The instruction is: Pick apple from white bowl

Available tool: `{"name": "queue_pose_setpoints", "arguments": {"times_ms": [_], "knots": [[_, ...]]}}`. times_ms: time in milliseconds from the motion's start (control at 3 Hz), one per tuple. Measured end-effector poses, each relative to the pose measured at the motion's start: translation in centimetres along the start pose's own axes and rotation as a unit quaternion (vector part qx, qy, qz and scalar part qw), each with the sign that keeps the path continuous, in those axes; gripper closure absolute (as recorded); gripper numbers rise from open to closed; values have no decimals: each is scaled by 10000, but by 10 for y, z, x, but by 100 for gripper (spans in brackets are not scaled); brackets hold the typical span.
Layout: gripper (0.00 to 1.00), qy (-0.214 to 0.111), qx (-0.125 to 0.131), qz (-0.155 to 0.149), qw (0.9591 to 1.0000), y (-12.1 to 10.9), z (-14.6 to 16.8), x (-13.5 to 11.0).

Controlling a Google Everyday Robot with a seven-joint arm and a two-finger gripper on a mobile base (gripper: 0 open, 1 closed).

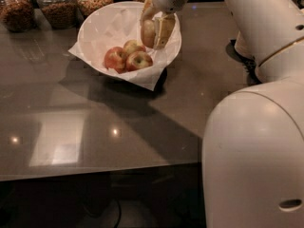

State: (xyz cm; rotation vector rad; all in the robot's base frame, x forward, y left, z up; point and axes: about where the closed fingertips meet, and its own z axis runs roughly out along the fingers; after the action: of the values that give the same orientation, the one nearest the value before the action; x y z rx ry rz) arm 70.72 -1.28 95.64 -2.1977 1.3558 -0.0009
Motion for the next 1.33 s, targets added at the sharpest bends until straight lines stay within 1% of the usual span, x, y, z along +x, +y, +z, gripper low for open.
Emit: {"name": "queue_pose_setpoints", "arguments": {"times_ms": [333,667,1000,1333], "knots": [[100,-74,194,-81,9998,-8,-17,-8],[100,-270,302,-152,9991,-10,-32,-17],[81,-738,307,-36,9968,-1,-28,-16],[57,-760,321,-39,9966,-3,-26,-17]]}}
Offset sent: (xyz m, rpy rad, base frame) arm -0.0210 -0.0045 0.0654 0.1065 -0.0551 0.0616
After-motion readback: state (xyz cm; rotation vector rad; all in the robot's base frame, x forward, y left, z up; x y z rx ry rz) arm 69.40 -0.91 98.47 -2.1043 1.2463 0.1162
